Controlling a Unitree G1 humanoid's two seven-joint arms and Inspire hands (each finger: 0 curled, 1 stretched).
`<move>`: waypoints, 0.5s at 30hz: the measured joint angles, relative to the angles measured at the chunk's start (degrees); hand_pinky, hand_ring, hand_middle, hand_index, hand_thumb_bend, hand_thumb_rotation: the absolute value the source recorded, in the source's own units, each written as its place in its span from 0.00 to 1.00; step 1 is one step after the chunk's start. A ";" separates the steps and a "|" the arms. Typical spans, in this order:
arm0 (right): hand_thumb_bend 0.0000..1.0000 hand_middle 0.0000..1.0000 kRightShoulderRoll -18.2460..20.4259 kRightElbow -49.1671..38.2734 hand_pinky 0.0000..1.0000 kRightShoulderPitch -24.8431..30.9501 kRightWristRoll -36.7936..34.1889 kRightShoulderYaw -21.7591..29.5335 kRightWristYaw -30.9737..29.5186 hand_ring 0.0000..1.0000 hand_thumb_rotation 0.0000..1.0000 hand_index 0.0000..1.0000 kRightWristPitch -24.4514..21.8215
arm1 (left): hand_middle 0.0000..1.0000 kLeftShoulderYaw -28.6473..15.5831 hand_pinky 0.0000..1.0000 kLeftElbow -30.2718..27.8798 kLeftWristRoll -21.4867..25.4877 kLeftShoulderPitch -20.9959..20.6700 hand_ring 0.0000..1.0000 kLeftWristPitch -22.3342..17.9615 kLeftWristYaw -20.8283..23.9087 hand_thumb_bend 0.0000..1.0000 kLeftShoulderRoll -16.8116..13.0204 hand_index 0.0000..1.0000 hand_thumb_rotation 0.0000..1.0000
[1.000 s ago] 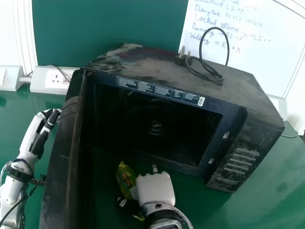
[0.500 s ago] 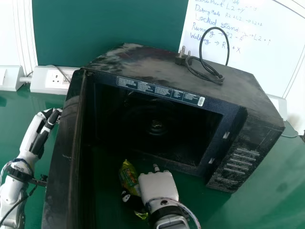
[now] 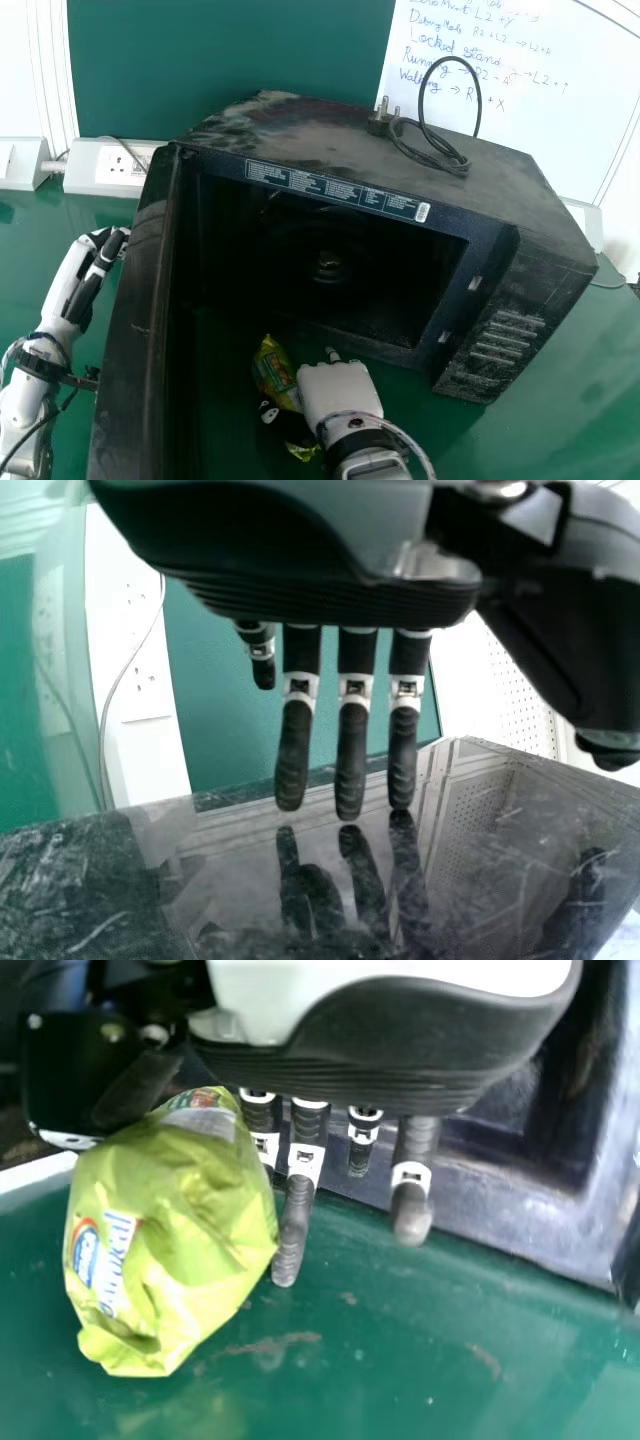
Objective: Put biscuit inside oven
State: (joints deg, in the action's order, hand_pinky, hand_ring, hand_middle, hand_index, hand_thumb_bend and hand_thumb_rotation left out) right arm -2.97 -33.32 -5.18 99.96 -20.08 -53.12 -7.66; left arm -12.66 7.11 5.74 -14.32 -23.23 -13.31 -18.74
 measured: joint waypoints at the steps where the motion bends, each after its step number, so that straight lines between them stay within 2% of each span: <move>1: 0.57 0.47 -0.05 -0.30 0.06 0.02 -0.22 0.43 -0.26 0.13 0.00 0.63 0.02 | 0.44 0.00 0.30 0.00 -0.01 0.00 0.35 0.00 0.00 0.51 0.00 0.48 0.05; 9: 0.57 0.47 -0.03 -6.10 0.05 -0.01 -2.41 3.74 -1.20 0.12 0.00 0.62 0.12 | 0.44 0.00 0.30 0.34 0.03 -0.01 0.35 -0.05 -0.13 0.51 0.00 0.48 0.05; 15: 0.56 0.47 -0.01 -8.41 0.06 -1.12 -2.48 6.16 -2.96 0.14 0.00 0.66 0.56 | 0.45 0.00 0.30 0.50 0.00 0.00 0.35 -0.36 -0.15 0.51 0.00 0.48 0.05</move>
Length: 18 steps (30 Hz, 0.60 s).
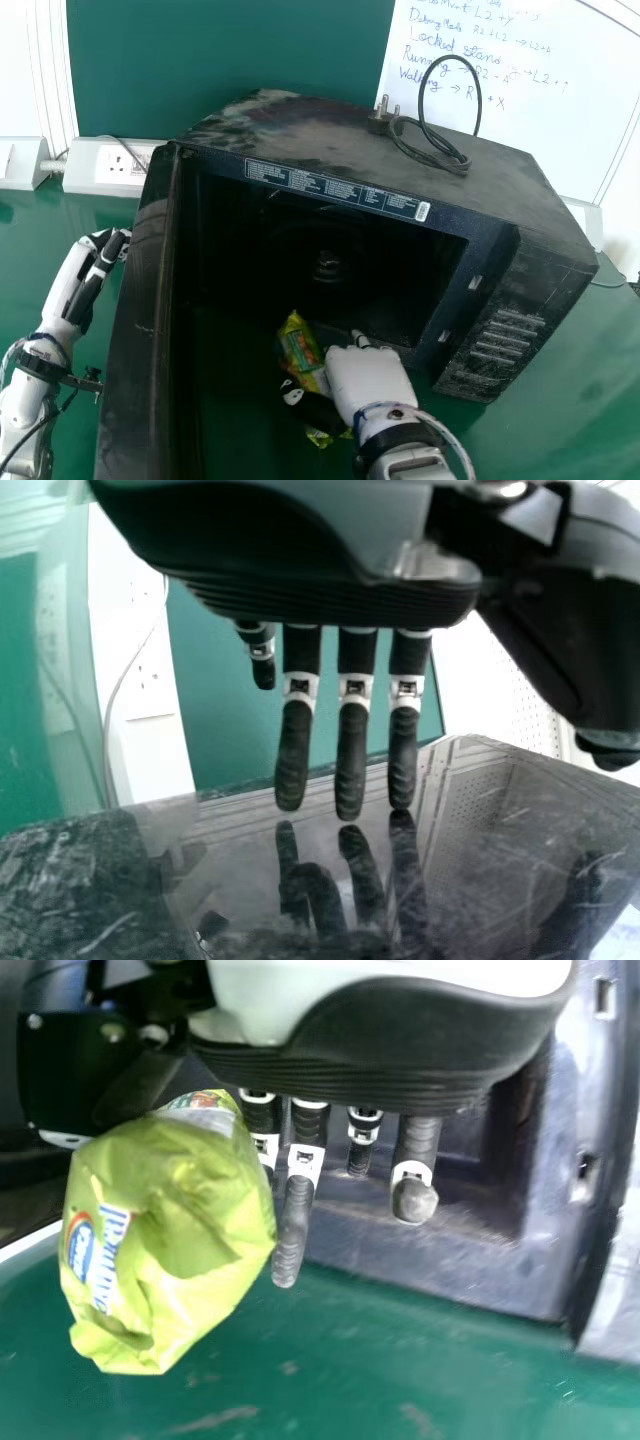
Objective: Put biscuit inside oven
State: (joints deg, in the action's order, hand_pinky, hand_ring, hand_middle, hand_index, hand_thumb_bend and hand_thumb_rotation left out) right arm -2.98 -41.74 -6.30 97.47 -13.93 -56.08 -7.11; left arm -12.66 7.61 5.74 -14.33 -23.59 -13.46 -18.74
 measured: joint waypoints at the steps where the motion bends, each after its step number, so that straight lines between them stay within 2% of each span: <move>1: 0.56 0.47 0.01 -0.18 0.07 -0.17 -0.06 0.41 0.05 0.15 0.00 0.66 0.02 | 0.45 0.00 0.30 0.00 0.00 0.00 0.35 0.00 0.00 0.51 0.00 0.48 0.05; 4: 0.56 0.47 -0.50 -0.29 0.06 -1.31 -0.43 1.78 -0.24 0.14 0.00 0.64 0.69 | 0.45 0.00 0.30 0.00 0.00 0.00 0.35 0.00 0.00 0.51 0.00 0.48 0.05; 6: 0.54 0.47 -0.99 -0.30 0.06 -2.74 -0.45 2.65 -0.98 0.14 0.00 0.53 1.00 | 0.45 0.00 0.30 0.00 -0.07 0.00 0.36 0.00 0.01 0.51 0.00 0.48 0.05; 8: 0.53 0.47 -1.00 -0.29 0.08 -3.92 -0.57 3.53 -1.41 0.17 0.00 0.50 0.97 | 0.45 0.00 0.30 0.00 -0.10 0.00 0.36 -0.01 0.04 0.51 0.00 0.48 0.05; 11: 0.53 0.47 -0.92 -0.15 0.10 -4.84 -1.56 4.76 -1.51 0.18 0.00 0.49 0.68 | 0.45 0.00 0.30 0.00 -0.11 0.00 0.36 -0.04 0.06 0.51 0.00 0.48 0.05; 18: 0.53 0.47 -1.81 0.78 0.06 -7.68 -3.20 6.82 -1.48 0.14 0.00 0.49 0.64 | 0.45 0.00 0.30 0.08 -0.48 0.01 0.35 -0.20 0.30 0.51 0.00 0.48 0.05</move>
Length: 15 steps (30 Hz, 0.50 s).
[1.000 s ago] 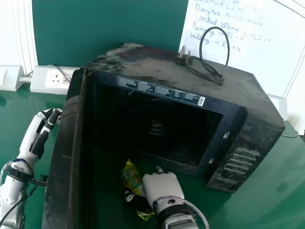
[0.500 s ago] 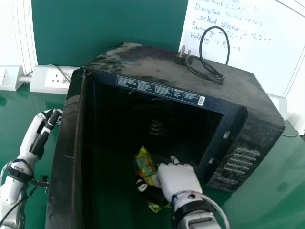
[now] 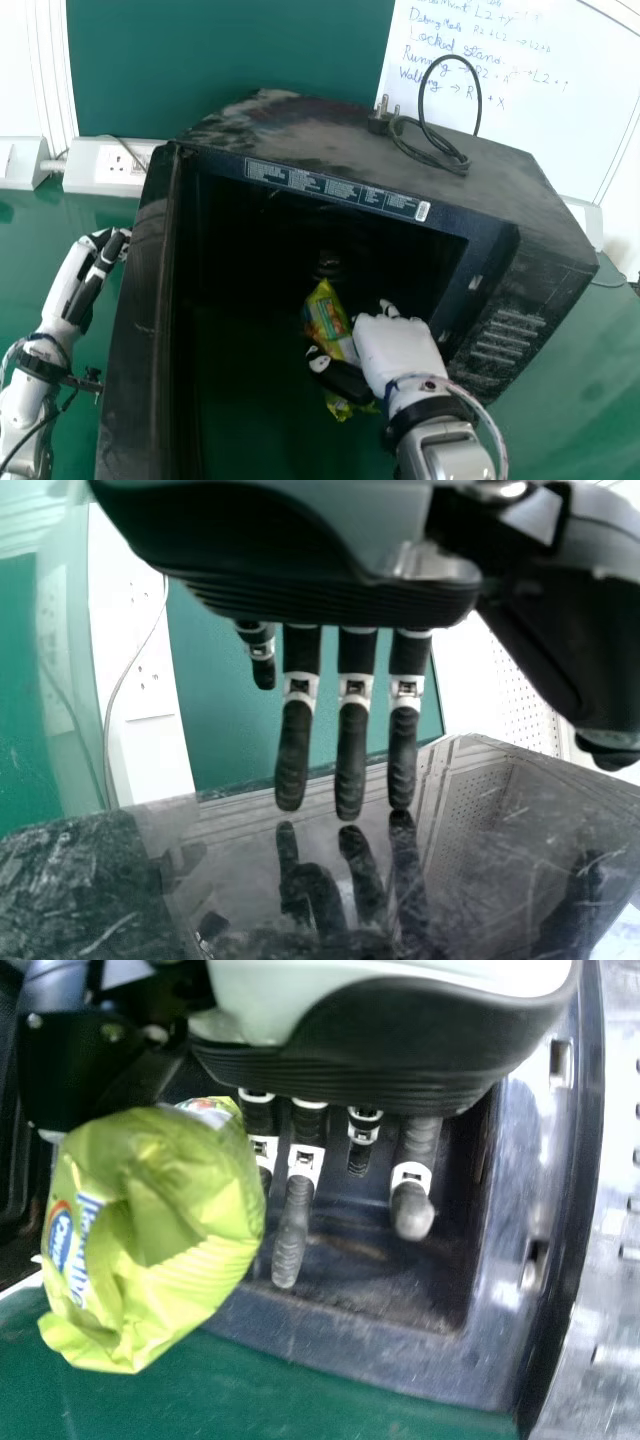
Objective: Put biscuit inside oven
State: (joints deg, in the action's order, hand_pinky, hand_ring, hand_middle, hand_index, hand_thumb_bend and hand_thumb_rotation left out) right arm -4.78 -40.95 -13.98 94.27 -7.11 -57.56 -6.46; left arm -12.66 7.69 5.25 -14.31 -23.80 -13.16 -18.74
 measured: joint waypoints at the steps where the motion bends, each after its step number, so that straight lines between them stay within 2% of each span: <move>1: 0.53 0.47 -0.28 0.37 0.06 -0.48 -0.40 0.17 0.20 0.13 0.00 0.49 0.00 | 0.45 0.00 0.30 0.00 -0.06 0.00 0.35 0.00 0.04 0.51 0.00 0.48 0.05; 8: 0.53 0.47 -1.11 3.51 0.05 -3.57 -1.92 0.50 3.80 0.12 0.00 0.49 -0.22 | 0.45 0.00 0.30 0.03 -0.06 0.02 0.35 -0.09 0.01 0.51 0.00 0.48 0.05; 12: 0.53 0.47 -0.89 5.94 0.09 -6.31 -2.48 0.62 4.21 0.17 0.00 0.49 -2.15 | 0.45 0.00 0.29 -0.20 -0.09 0.12 0.35 0.05 0.10 0.51 0.04 0.48 0.05; 15: 0.53 0.47 -1.32 8.58 0.07 -8.95 -2.48 0.66 4.52 0.15 0.00 0.49 -3.08 | 0.45 0.01 0.29 -0.38 -0.10 0.21 0.35 0.08 0.15 0.51 0.09 0.48 0.05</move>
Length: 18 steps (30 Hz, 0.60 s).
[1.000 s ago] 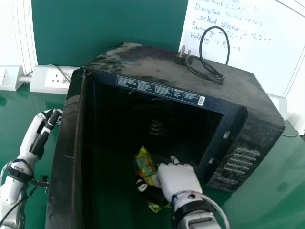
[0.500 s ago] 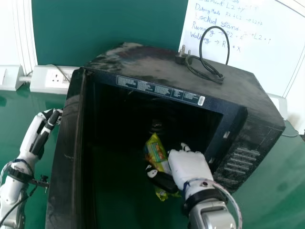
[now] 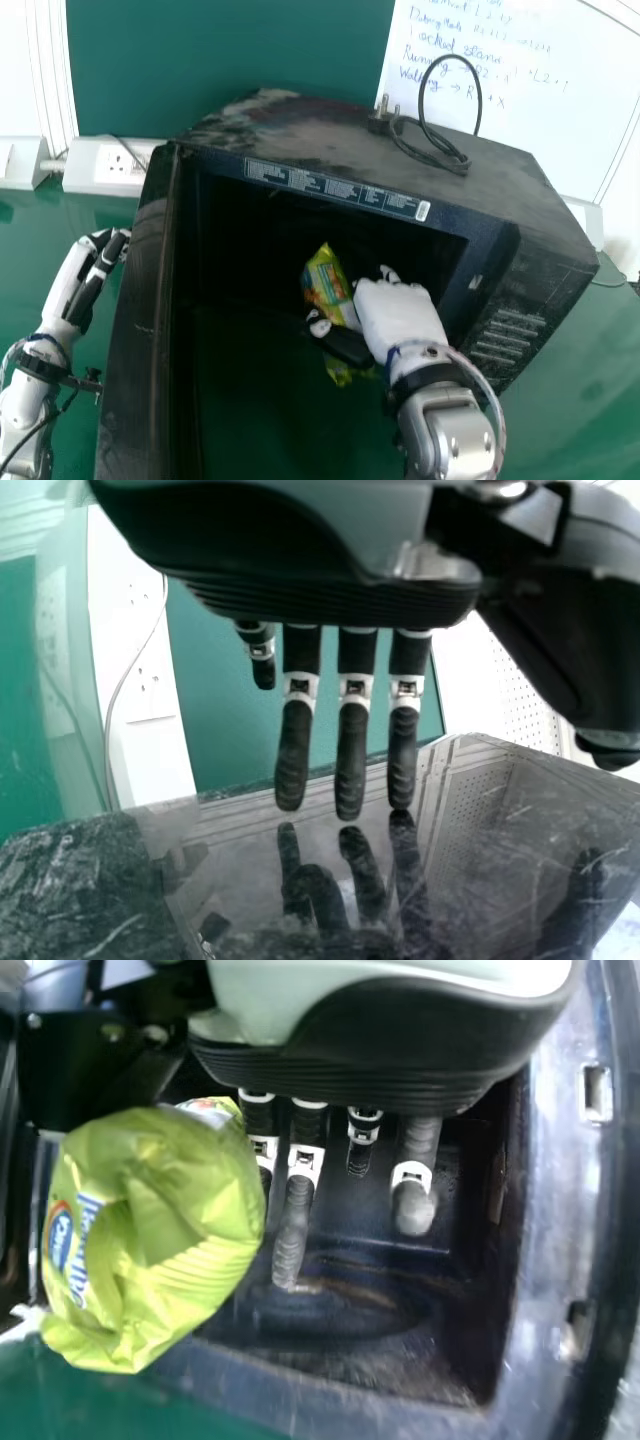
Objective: Put biscuit inside oven
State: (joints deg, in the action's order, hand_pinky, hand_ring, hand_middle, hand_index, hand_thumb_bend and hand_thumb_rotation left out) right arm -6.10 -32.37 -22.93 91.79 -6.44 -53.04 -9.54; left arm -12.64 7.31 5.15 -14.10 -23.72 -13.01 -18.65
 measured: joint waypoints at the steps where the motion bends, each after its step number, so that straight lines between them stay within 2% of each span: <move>1: 0.53 0.47 -0.43 0.84 0.07 -0.78 0.01 -0.04 0.00 0.15 0.00 0.49 -0.04 | 0.45 0.01 0.30 -0.07 0.00 0.05 0.36 0.08 0.00 0.51 0.01 0.48 0.05; 5: 0.53 0.47 -1.48 4.61 0.06 -3.34 -0.07 -0.24 1.05 0.13 0.00 0.49 -0.95 | 0.45 0.01 0.29 -0.25 0.15 0.13 0.35 0.18 -0.01 0.51 0.05 0.48 0.05; 14: 0.53 0.47 -5.29 11.33 0.07 -6.52 -3.23 -1.44 8.60 0.14 0.00 0.49 -1.17 | 0.45 0.01 0.29 -0.18 0.50 0.14 0.35 0.03 -0.25 0.51 0.08 0.48 0.05; 18: 0.53 0.47 -5.64 14.12 0.12 -7.63 -5.41 -1.94 12.09 0.19 0.00 0.49 -2.04 | 0.45 0.01 0.29 -0.11 0.51 0.13 0.35 -0.08 -0.26 0.51 0.09 0.48 0.05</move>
State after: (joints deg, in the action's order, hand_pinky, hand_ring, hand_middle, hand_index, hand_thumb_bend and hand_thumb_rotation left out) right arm -11.74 -18.25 -30.56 86.38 -8.38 -40.95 -11.58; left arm -12.63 7.20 5.66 -13.97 -23.80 -13.27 -18.56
